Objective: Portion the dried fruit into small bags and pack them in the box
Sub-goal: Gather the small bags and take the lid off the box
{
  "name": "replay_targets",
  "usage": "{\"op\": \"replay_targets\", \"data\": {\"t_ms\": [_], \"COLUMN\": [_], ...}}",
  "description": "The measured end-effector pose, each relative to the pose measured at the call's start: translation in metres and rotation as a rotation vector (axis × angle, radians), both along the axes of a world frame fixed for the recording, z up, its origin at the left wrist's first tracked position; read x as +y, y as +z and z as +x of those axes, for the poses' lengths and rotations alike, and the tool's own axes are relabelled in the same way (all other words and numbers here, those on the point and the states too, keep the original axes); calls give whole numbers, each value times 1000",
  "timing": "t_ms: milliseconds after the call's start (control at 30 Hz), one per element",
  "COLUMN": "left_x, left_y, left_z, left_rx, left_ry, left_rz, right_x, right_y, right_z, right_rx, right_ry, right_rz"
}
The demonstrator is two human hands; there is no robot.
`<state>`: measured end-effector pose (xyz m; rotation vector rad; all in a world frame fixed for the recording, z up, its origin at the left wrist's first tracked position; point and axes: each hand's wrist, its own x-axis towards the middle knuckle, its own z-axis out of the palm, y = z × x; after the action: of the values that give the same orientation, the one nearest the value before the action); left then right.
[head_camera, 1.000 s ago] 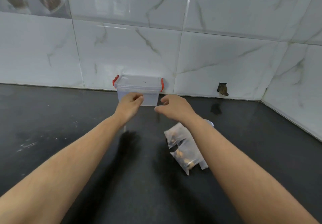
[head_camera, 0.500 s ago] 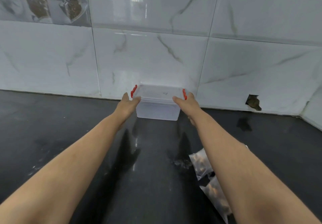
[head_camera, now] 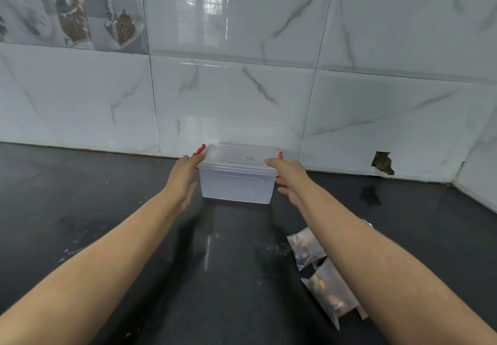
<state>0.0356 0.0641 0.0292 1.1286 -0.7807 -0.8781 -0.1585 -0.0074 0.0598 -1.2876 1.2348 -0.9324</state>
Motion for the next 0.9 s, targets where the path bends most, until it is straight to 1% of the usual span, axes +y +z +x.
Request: {"op": "replay_targets", "data": {"t_ms": [100, 167, 300, 367, 467, 567, 700, 800, 900], "left_x": [40, 70, 126, 153, 185, 206, 228, 234, 238], "left_y": [1, 1, -1, -5, -12, -14, -12, -8, -5], "left_z": [-6, -9, -18, -26, -40, -49, -57, -62, -62], "left_rx": [88, 158, 231, 232, 160, 91, 26, -67, -227], "left_ry": [31, 62, 90, 75, 68, 31, -12, -39, -49], "left_rz": [-58, -70, 13, 53, 79, 69, 99, 126, 160], "right_x": [25, 45, 95, 121, 153, 172, 193, 204, 203], "right_y": [4, 4, 2, 1, 1, 6, 16, 20, 12], "right_z": [-8, -17, -45, -62, -84, -101, -125, -128, -122], "right_rx": [-22, 10, 76, 115, 152, 189, 366, 517, 655], "right_ry": [29, 92, 200, 274, 367, 394, 430, 363, 292], "right_rz": [32, 41, 71, 102, 124, 111, 27, -37, -114]}}
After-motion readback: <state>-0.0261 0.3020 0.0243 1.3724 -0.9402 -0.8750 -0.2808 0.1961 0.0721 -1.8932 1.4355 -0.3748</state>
